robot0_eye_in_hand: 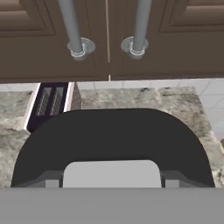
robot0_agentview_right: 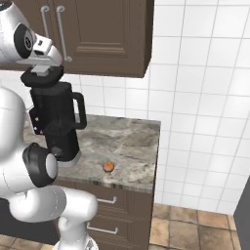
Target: Open the blender lid, put the tangerine in the blender, close the lid, and start the blender.
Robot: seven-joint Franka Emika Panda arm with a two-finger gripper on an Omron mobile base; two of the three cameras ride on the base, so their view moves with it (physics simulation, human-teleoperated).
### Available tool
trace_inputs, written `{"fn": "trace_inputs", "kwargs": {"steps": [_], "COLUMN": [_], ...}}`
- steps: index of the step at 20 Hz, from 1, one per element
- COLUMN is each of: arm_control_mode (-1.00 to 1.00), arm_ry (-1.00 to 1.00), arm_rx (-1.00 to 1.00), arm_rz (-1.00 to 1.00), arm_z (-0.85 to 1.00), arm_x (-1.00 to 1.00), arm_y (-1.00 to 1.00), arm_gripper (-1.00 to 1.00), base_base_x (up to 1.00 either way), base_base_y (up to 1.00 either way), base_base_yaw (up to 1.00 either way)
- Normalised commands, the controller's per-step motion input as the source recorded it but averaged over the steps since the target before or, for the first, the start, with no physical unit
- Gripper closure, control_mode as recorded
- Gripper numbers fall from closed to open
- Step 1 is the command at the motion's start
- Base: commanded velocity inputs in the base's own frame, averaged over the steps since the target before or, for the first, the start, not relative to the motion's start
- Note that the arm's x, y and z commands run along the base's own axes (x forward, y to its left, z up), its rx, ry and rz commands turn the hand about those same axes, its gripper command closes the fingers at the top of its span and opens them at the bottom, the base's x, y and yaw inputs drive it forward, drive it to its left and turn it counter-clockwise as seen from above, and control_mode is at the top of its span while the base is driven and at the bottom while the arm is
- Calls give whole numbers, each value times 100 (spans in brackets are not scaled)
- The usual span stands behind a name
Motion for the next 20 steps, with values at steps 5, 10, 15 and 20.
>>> {"fn": "trace_inputs", "kwargs": {"steps": [5, 10, 15, 20], "arm_control_mode": [-100, -100, -100, -100], "arm_ry": [-2, -2, 0, 2], "arm_rx": [1, 9, 8, 7], "arm_rz": [0, 0, 0, 0], "arm_z": [6, -20, -63, -70], "arm_x": [-68, -54, -8, 7], "arm_y": [-52, -99, -100, -100], "arm_gripper": [100, 100, 100, 100], "base_base_x": [0, 0, 0, 0], "base_base_y": [0, 0, 0, 0], "base_base_yaw": [0, 0, 0, 0]}}
